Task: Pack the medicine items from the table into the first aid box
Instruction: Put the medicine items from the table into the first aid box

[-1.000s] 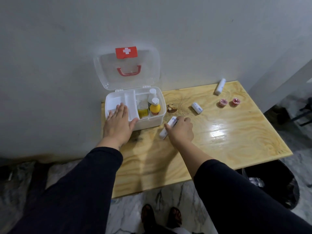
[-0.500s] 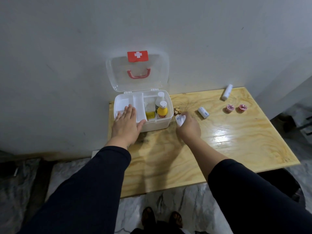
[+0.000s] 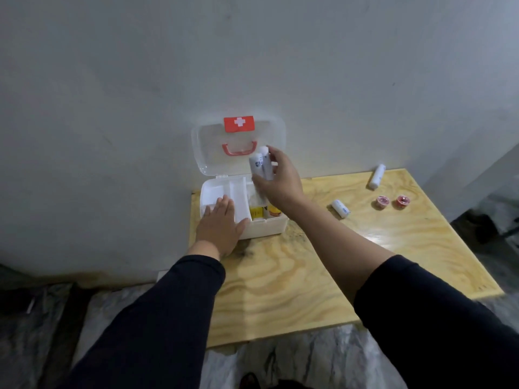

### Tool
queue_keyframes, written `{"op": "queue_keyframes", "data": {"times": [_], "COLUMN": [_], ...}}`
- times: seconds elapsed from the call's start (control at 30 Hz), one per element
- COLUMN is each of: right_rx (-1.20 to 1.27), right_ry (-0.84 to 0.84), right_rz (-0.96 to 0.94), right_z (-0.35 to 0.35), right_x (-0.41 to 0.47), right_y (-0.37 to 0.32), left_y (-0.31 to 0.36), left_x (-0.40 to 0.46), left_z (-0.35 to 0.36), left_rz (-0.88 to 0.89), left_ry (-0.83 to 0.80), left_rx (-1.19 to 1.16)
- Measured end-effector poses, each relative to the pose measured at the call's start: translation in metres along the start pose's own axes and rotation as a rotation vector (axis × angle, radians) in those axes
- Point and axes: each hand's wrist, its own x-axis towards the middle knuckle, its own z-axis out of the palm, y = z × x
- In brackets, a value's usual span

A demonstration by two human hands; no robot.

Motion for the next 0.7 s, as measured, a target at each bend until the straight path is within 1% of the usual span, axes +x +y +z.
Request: {"op": "queue_keyframes", "data": {"times": [0.1, 0.23, 0.33, 0.6, 0.7], "right_rx": [0.041, -0.006, -0.043, -0.311, -0.362], "right_ry": [-0.070, -0.171, -0.208, -0.295, -0.321], "right_rz": [-0.017, 0.035, 0.074, 0.124, 0.128], "right_z": [0.020, 0.035, 0.039, 0.043, 0.043], "right_x": [-0.004, -0.011, -0.014, -0.013, -0.010], "right_y": [0.002, 0.022, 0.033, 0.035, 0.034], "left_y": [0.000, 0.001, 0.002, 0.000, 0.001], "left_x": [0.001, 0.002, 0.001, 0.002, 0.003], "left_z": [0.004, 0.003, 0.004, 0.007, 0.007], "left_rz": [0.000, -0.035, -0.051, -0.036, -0.043], "left_ry": [0.004, -0.035, 0.006, 0.033, 0.021], "left_rx": [-0.007, 0.039, -0.037, -0.085, -0.086]}}
